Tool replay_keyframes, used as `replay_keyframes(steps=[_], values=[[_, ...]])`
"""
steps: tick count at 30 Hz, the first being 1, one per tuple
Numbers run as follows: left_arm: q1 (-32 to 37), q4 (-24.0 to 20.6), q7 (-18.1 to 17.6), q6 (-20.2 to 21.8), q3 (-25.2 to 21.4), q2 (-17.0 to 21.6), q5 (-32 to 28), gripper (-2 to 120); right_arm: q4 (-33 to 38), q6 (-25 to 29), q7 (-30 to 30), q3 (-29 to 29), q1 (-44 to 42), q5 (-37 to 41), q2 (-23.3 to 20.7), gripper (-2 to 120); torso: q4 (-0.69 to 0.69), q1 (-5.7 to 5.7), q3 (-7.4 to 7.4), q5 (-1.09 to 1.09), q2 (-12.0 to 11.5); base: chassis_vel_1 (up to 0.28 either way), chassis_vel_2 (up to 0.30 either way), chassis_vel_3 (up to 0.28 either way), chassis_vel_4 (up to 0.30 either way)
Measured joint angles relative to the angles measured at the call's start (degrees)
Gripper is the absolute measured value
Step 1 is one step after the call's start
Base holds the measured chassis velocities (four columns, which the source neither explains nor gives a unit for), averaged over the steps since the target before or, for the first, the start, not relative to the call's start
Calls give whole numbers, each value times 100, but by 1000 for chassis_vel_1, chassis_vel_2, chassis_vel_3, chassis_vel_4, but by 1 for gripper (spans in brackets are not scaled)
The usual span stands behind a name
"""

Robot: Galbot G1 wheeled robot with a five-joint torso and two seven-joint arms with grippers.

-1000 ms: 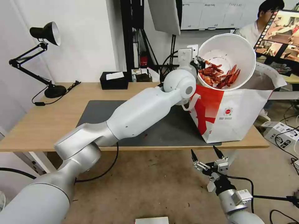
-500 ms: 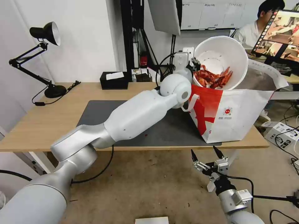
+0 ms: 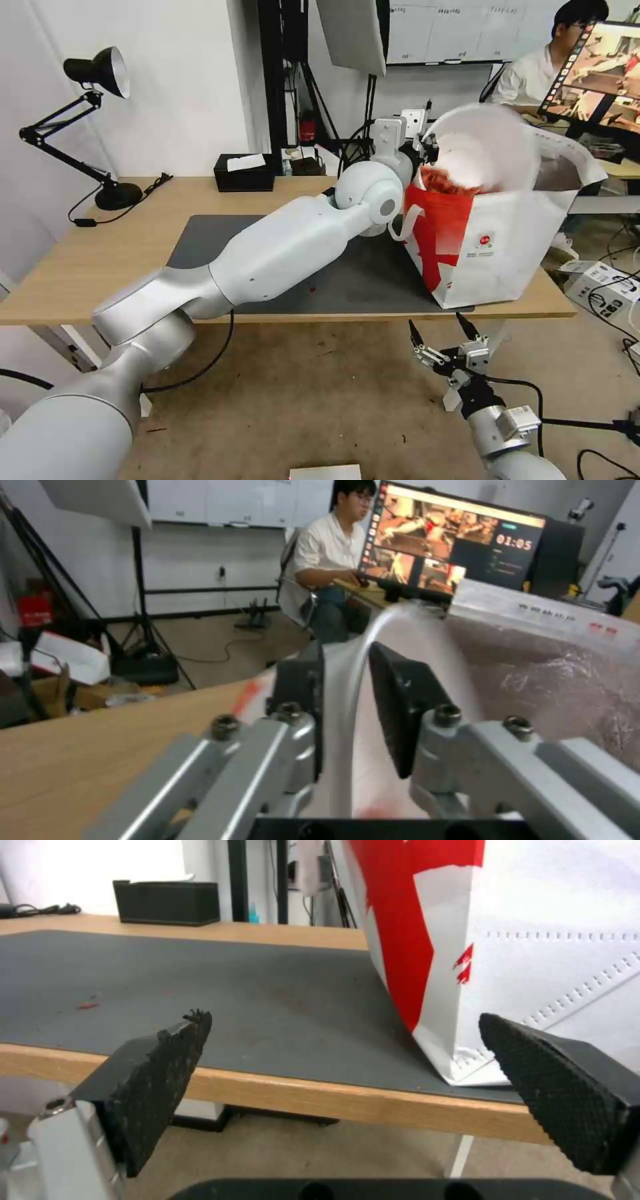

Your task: Pick up the trash from the table and place it into the takeout bag.

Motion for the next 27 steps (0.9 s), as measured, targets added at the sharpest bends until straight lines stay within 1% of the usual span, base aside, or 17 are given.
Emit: replay_keyframes(steps=[1, 4, 5, 8, 9, 11, 12, 13, 15, 16, 18, 19, 22, 23, 25, 26, 27], values=[[0, 0, 0, 0, 0, 0, 0, 28, 0, 0, 0, 0, 0, 0, 0, 100, 0, 0, 0, 0, 0, 0, 0, 0, 0], [0, -110, -5, 131, -7, 3, -214, 42, 0, 0, 0, 0, 0, 0, 0, 100, -1, 0, 0, 0, 0, 0, 0, 0, 0], [0, -110, -5, 131, -7, 3, -214, 42, 0, 0, 0, 0, 0, 0, 0, 100, -1, 0, 0, 0, 0, 0, 0, 0, 0], [22, -187, -29, 182, -21, 77, -306, 59, 0, 0, 0, 0, 0, 0, 0, 100, -1, 0, 0, 0, 0, 0, 0, 0, 0], [22, -187, -29, 182, -21, 77, -306, 59, 0, 0, 0, 0, 0, 0, 0, 100, -1, 0, 0, 0, 0, 0, 0, 0, 0], [41, -278, -51, 184, -30, 174, -337, 69, 0, 0, 0, 0, 0, 0, 0, 100, 0, 0, 0, 0, 0, 0, 0, 0, 0], [41, -278, -51, 184, -30, 174, -337, 69, 0, 0, 0, 0, 0, 0, 0, 100, 0, 0, 0, 0, 0, 0, 0, 0, 0], [53, -333, -90, 184, -34, 236, -354, 73, 0, 0, 0, 0, 0, 0, 0, 100, 0, 0, 0, 0, 0, 0, 0, 0, 0], [103, -468, -166, 184, -65, 386, -404, 83, 0, 0, 0, 0, 0, 0, 0, 100, 0, 0, 0, 0, 0, 0, 0, 0, 0], [103, -468, -166, 184, -65, 386, -404, 83, 0, 0, 0, 0, 0, 0, 0, 100, 0, 0, 0, 0, 0, 0, 0, 0, 0], [186, -618, -210, 178, -105, 569, -427, 94, 0, 0, 0, 0, 0, 0, 0, 100, -1, 0, 0, 0, 0, 0, 0, 0, 0], [186, -618, -210, 178, -105, 569, -427, 94, 0, 0, 0, 0, 0, 0, 0, 100, -1, 0, 0, 0, 0, 0, 0, 0, 0], [416, -934, -321, 141, -293, 964, -439, 99, 0, 0, 0, 0, 0, 0, 0, 100, -1, 0, 0, -1, 0, 0, 0, 0, 0], [416, -934, -321, 141, -293, 964, -439, 99, 0, 0, 0, 0, 0, 0, 0, 100, -1, 0, 0, -1, 0, 0, 0, 0, 0], [691, -1219, -337, 49, -480, 1360, -355, 100, 0, 0, 0, 0, 0, 0, 0, 100, 1, 0, 0, -1, 0, 0, 0, 0, 0], [691, -1219, -337, 49, -480, 1360, -355, 100, 0, 0, 0, 0, 0, 0, 0, 100, 1, 0, 0, -1, 0, 0, 0, 0, 0], [869, -1395, -312, 14, -581, 1561, -269, 100, 0, 0, -1, 0, 0, 0, 0, 100, 0, 0, 0, -1, 0, 0, 0, 0, 0]])
